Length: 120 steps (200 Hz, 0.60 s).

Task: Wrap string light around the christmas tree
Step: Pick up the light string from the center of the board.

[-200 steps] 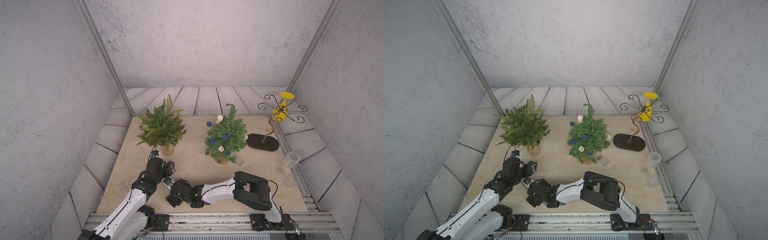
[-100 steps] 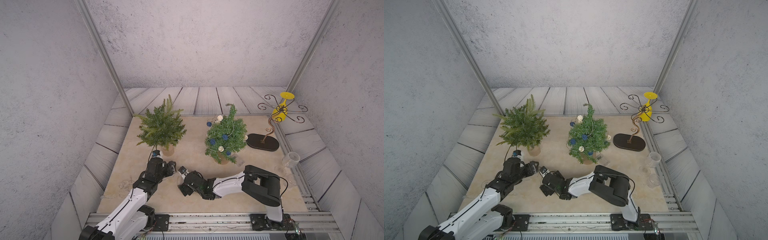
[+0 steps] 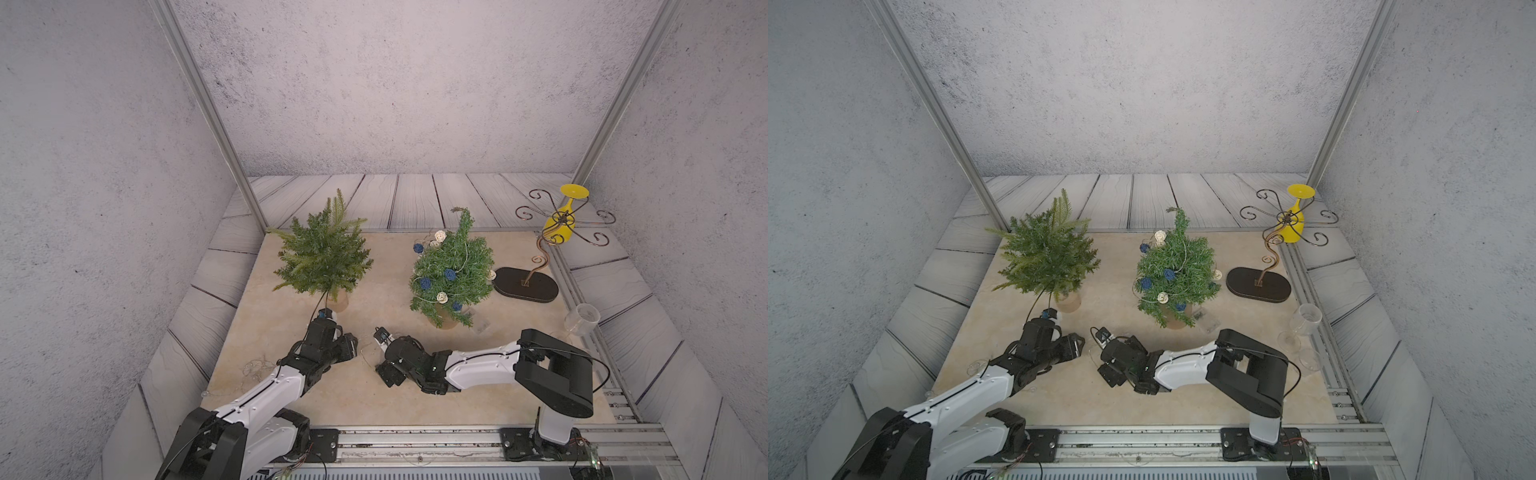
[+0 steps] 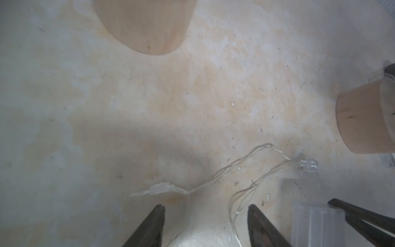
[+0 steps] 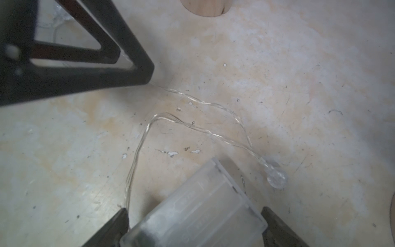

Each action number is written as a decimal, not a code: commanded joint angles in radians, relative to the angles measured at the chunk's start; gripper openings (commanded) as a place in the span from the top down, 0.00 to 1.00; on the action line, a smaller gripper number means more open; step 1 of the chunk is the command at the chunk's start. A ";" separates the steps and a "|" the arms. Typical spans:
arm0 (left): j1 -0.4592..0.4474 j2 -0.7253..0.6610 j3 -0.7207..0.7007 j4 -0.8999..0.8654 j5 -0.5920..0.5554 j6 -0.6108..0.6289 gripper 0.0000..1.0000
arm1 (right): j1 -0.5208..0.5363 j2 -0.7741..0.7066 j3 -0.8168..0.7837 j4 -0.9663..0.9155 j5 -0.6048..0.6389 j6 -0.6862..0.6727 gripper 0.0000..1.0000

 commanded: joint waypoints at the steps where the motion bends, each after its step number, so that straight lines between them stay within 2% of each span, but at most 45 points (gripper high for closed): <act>1: -0.020 -0.014 0.004 0.034 -0.044 0.021 0.38 | 0.002 -0.073 -0.039 -0.044 0.030 0.039 0.15; 29: -0.020 -0.093 0.001 -0.010 -0.060 0.021 0.38 | 0.007 -0.154 -0.081 -0.037 -0.024 0.038 0.07; 75: -0.018 -0.203 -0.016 -0.047 -0.102 0.011 0.38 | 0.013 -0.266 -0.111 -0.074 -0.058 0.025 0.02; 120: -0.018 -0.204 -0.024 -0.035 -0.071 0.005 0.38 | 0.013 -0.227 -0.125 -0.030 -0.094 0.038 0.08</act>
